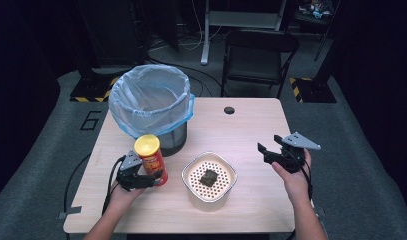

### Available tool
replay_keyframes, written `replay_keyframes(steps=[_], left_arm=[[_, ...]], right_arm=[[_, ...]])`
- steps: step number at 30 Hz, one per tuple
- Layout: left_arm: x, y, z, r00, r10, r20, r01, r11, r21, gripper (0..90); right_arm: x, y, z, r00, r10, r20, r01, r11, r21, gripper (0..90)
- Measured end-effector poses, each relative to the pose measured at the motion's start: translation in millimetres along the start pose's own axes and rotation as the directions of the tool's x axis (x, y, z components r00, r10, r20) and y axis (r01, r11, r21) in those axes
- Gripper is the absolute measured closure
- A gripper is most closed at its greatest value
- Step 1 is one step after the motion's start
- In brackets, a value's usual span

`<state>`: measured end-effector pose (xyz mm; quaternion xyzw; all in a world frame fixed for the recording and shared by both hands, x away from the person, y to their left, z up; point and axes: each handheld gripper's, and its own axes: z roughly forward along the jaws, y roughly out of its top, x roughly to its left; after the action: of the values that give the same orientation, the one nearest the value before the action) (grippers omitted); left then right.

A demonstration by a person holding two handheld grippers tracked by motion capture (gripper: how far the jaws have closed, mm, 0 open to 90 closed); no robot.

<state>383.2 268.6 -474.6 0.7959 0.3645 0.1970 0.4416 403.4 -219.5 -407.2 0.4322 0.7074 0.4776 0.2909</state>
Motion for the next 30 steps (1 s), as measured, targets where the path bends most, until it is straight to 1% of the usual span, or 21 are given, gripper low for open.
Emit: replay_keyframes(steps=[2,4,6,7,8,9,11,13,14,15,17,18,19,21,22,24,27,30], left_arm=[[-0.9,0.3,-0.8,0.9999,0.01,-0.004,-0.01,0.9999,0.005,23.4],[-1.3,0.2,-1.3,0.9998,0.015,-0.008,-0.015,0.9999,0.006,23.6],[-1.8,0.4,-2.8,0.9998,0.017,-0.013,-0.017,0.9998,0.012,23.7],[-1.8,0.3,-3.5,0.9997,0.02,-0.017,-0.02,0.9998,0.009,23.8],[-1.5,0.9,-6.0,0.9998,0.019,-0.011,-0.019,0.9998,0.003,23.8],[-1.6,2.6,-8.7,0.9999,0.014,-0.01,-0.014,0.9999,-0.004,23.8],[-2.6,5.6,-12.5,0.9997,0.02,-0.014,-0.02,0.9997,-0.013,23.9],[-4.6,11.1,-18.1,0.9995,0.03,0.001,-0.03,0.9995,-0.011,23.9],[-5.7,12.7,-19.3,0.9996,0.03,0.001,-0.03,0.9994,-0.015,23.9],[-6.3,14.9,-21.1,0.9994,0.034,0.003,-0.034,0.9994,-0.009,23.9],[-8.1,21.8,-25.9,0.9993,0.037,0.001,-0.037,0.9993,-0.005,23.9],[-8.2,25.6,-28.9,0.9993,0.036,0.009,-0.036,0.9994,-0.002,23.9],[-8.2,29.5,-32.5,0.9992,0.038,0.014,-0.038,0.9993,-0.001,23.9],[-8.2,36.5,-38.6,0.9994,0.029,0.021,-0.029,0.9996,-0.005,24.0],[-7.6,42.2,-43.3,0.9992,0.021,0.033,-0.021,0.9998,-0.003,23.9],[-7.7,53.3,-51.9,0.999,0.014,0.041,-0.013,0.9998,-0.012,24.0],[-8.7,68.5,-62.8,0.9984,0.03,0.047,-0.03,0.9995,-0.006,23.9],[-10.7,84.3,-73.4,0.9979,0.037,0.053,-0.036,0.9993,-0.004,23.9]], right_arm=[[-0.3,-0.9,-0.9,1.0,0.009,0.004,-0.009,1.0,0.005,28.2],[-1.7,-1.3,-1.8,1.0,0.004,0.006,-0.004,1.0,0.004,28.2],[-2.0,-1.7,-1.9,0.9999,0.011,0.008,-0.011,1.0,0.002,28.2],[-2.2,-1.9,-1.8,0.9999,0.012,0.007,-0.012,1.0,0.003,28.2],[-2.4,-2.2,-1.8,0.9999,0.011,0.01,-0.011,1.0,0.004,28.2],[-2.9,-2.7,-1.3,0.9999,0.007,0.008,-0.007,1.0,0.007,28.2],[-2.5,-3.4,-0.9,0.9998,0.014,0.011,-0.014,1.0,0.009,28.2],[-2.5,-3.7,-1.1,0.9998,0.015,0.011,-0.015,1.0,0.01,28.2],[-2.9,-3.9,-1.2,0.9999,0.013,0.011,-0.013,1.0,0.01,28.2],[-3.0,-4.0,-1.4,0.9998,0.014,0.012,-0.014,1.0,0.011,28.2],[-3.5,-4.9,-1.6,0.9998,0.015,0.012,-0.015,1.0,0.011,28.2],[-3.4,-5.3,-1.9,0.9996,0.023,0.015,-0.023,1.0,0.015,28.2],[-3.9,-5.7,-2.0,0.9997,0.019,0.015,-0.02,1.0,0.013,28.2],[-4.5,-6.0,-1.9,0.9997,0.018,0.016,-0.019,1.0,0.014,28.2],[-4.8,-6.2,-2.0,0.9998,0.017,0.012,-0.017,1.0,0.014,28.2],[-4.5,-6.3,-1.7,0.9995,0.029,0.015,-0.029,0.999,0.015,28.2],[-4.5,-6.6,-0.6,0.9996,0.024,0.014,-0.024,1.0,0.018,28.2],[-4.3,-7.3,0.2,0.9997,0.021,0.012,-0.021,1.0,0.016,28.2]])
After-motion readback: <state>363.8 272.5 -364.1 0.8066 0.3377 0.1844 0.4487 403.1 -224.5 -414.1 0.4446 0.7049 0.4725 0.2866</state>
